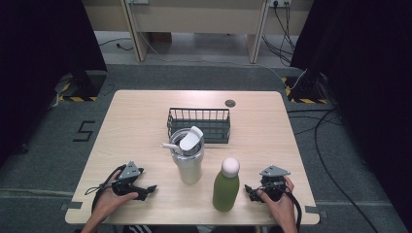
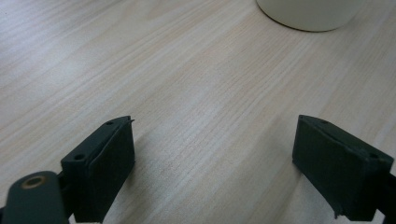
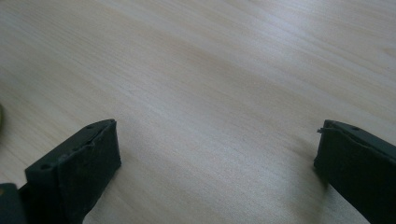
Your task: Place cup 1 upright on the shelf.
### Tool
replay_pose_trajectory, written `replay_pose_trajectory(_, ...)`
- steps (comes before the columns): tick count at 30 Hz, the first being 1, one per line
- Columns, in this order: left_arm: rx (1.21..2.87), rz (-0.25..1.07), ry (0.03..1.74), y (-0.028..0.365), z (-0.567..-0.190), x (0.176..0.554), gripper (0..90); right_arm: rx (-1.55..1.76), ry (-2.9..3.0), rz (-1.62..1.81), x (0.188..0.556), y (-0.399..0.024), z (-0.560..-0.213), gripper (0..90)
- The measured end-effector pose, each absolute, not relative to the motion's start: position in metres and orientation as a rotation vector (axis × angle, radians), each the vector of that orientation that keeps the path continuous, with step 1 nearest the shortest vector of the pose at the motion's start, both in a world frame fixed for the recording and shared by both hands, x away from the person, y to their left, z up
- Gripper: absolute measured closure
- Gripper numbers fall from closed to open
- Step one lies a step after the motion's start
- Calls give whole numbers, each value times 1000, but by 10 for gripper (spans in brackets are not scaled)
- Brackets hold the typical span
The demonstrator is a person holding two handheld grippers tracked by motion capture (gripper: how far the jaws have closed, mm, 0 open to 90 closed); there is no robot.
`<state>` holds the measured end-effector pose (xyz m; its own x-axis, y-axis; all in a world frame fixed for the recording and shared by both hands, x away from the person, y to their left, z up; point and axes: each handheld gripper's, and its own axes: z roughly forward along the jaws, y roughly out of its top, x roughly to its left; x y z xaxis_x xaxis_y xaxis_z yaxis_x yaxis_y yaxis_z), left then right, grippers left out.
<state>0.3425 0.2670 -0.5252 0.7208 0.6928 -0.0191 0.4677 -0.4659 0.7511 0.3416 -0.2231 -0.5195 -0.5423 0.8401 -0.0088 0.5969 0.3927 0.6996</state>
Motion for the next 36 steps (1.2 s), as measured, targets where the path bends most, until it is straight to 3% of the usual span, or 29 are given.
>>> replay_pose_trajectory(11, 2107, 344, 864, 272, -524, 344, 150, 1244, 2295, 928, 342, -223, -519, 3)
replay_pose_trajectory(21, 1972, 345, 839, 273, -515, 342, 150, 1245, 2295, 927, 342, -223, -519, 3)
replay_pose_trajectory(32, 1866, 348, 725, 257, -504, 335, 148, 1245, 2294, 927, 342, -223, -519, 3)
replay_pose_trajectory(36, 1833, 405, 671, 247, -499, 332, 148, 1244, 2294, 927, 342, -223, -519, 3)
